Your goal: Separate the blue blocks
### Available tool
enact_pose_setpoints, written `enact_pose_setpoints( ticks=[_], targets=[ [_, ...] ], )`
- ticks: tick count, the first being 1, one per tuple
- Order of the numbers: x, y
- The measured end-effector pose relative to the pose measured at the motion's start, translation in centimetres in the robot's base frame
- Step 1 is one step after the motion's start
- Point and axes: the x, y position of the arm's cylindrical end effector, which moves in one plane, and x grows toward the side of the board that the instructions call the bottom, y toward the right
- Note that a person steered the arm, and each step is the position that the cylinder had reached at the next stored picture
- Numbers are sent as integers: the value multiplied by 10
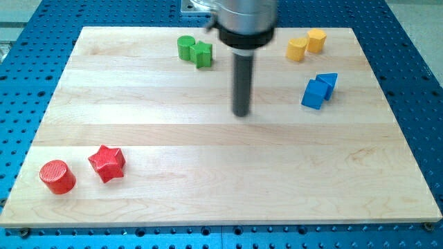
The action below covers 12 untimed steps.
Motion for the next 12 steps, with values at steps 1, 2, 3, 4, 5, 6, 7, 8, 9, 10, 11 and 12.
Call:
enact_pose_setpoints(
  ticks=[1,2,3,4,5,6,7,8,9,10,11,12],
  targets=[
    [13,66],
    [-18,61],
    [-26,63],
    [-26,73],
    [-15,83],
    [-13,84],
    [-1,110],
    [-6,130],
    [-36,130],
    [-48,130],
    [-45,138],
    [-45,169]
  ],
)
